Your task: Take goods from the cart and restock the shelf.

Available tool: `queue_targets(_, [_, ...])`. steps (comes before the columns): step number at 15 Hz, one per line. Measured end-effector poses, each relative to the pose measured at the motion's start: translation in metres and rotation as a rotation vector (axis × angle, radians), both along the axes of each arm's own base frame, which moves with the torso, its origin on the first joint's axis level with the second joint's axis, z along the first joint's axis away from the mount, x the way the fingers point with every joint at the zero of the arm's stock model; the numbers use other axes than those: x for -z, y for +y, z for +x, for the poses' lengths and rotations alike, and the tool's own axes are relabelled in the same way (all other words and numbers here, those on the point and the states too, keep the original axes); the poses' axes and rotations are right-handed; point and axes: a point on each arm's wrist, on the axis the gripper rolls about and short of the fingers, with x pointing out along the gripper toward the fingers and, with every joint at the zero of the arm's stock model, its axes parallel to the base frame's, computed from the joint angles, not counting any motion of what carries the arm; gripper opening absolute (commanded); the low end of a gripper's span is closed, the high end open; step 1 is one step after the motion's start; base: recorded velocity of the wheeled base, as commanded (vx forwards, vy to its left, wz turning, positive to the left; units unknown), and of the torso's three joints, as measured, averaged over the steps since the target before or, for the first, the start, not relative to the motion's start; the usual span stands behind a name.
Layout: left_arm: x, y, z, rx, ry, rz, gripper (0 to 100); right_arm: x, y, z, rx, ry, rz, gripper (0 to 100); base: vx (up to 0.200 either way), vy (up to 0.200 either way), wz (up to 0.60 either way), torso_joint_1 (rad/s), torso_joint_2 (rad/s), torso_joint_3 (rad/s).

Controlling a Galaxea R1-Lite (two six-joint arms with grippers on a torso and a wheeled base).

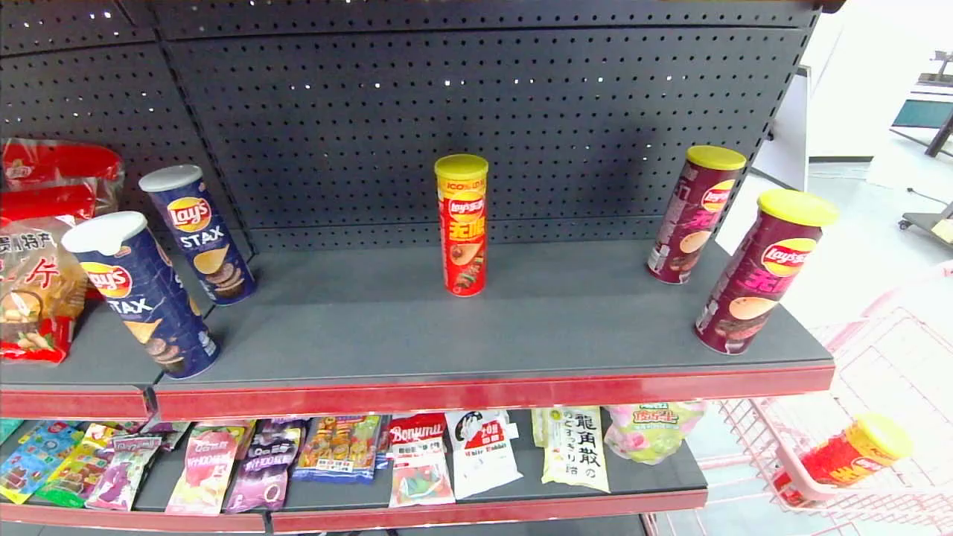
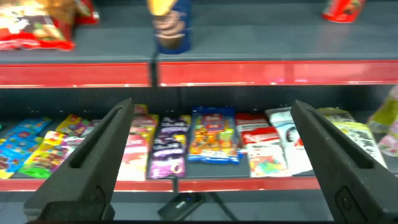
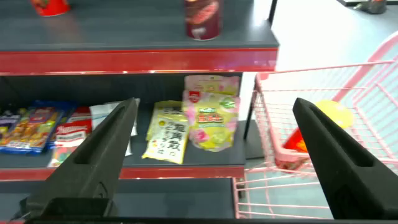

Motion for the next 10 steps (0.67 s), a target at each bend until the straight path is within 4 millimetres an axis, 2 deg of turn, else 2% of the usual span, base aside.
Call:
queue_targets(7, [0.0,0.0,0.0,0.0,0.0,0.0,100,0.0,0.0,0.0,-0.002,0.0,0.0,100,0.0,-0.2,0.0,0.003,0.0,0.002])
queue_targets(10, [0.0,0.0,0.0,0.0,0.0,-0.001,100,0.0,0.0,0.0,-0.002,0.0,0.0,100,0.0,0.0,0.0,0.0,0.0,0.0])
